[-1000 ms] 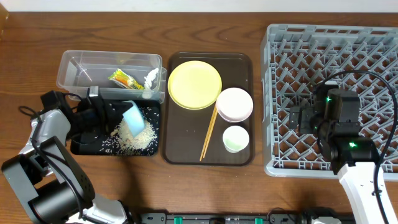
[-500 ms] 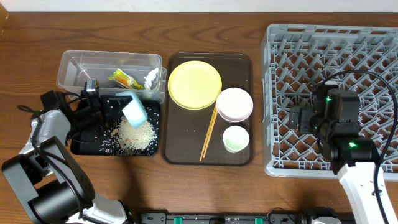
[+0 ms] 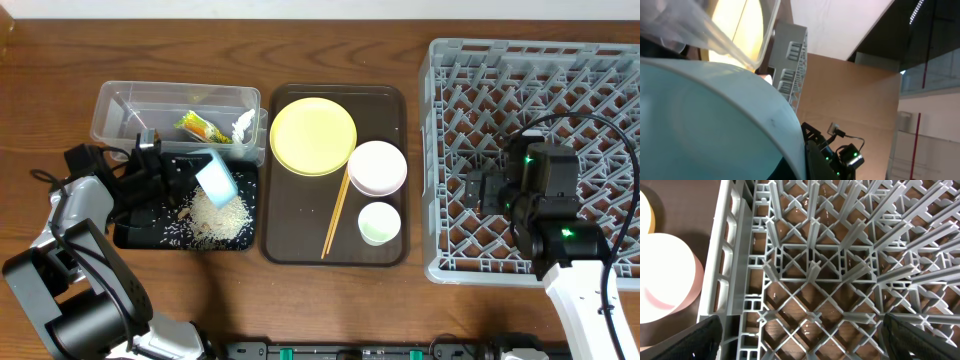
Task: Sort waste into correct bins and load items into the dishwasher rack
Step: 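Tip the blue bowl over the black tray to dump the rice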
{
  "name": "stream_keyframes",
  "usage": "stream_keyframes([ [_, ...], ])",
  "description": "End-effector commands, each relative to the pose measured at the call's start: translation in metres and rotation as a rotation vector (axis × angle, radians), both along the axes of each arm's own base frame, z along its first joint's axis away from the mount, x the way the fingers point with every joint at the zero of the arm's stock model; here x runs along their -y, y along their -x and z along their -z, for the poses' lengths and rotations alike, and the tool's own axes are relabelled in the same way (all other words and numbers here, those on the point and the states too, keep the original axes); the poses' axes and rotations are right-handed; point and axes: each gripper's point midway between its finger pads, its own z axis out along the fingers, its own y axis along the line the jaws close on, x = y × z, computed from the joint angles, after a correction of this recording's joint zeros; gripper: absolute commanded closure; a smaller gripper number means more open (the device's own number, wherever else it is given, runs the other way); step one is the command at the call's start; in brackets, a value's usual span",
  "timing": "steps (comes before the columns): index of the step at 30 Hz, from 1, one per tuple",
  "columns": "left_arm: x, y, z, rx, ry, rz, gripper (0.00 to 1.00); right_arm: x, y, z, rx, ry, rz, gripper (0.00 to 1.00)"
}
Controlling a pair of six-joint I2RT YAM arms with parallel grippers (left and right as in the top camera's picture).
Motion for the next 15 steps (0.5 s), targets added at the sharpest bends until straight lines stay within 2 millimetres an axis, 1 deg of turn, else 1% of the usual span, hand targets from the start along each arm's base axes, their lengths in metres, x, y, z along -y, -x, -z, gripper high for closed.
stream_keyframes([
  [1, -0.001, -0.001, -0.010, 0.058, 0.040, 0.003, 0.94, 0.002, -0.003, -0.008, 0.016, -0.009, 0.013, 0.01],
  [2, -0.002, -0.001, -0.006, 0.046, 0.023, -0.001, 0.92, 0.002, -0.003, -0.008, 0.016, -0.009, 0.013, 0.01],
  [4, -0.002, -0.002, -0.002, -0.007, 0.023, -0.009, 0.93, 0.002, -0.003, -0.008, 0.016, -0.009, 0.013, 0.01],
  [6, -0.001, -0.002, -0.012, 0.056, 0.053, 0.003, 0.94, 0.002, -0.003, -0.007, 0.015, -0.010, 0.013, 0.01],
  [8, -0.002, -0.003, -0.011, 0.063, 0.044, 0.003, 0.94, 0.002, -0.003, -0.008, 0.016, -0.009, 0.013, 0.01],
  [11, -0.002, -0.003, -0.006, 0.030, 0.031, -0.001, 0.94, 0.002, -0.003, -0.008, 0.016, -0.009, 0.013, 0.01],
  [15, 0.010, -0.002, -0.009, 0.059, 0.010, 0.035, 0.94, 0.002, -0.003, -0.008, 0.016, -0.009, 0.013, 0.01],
])
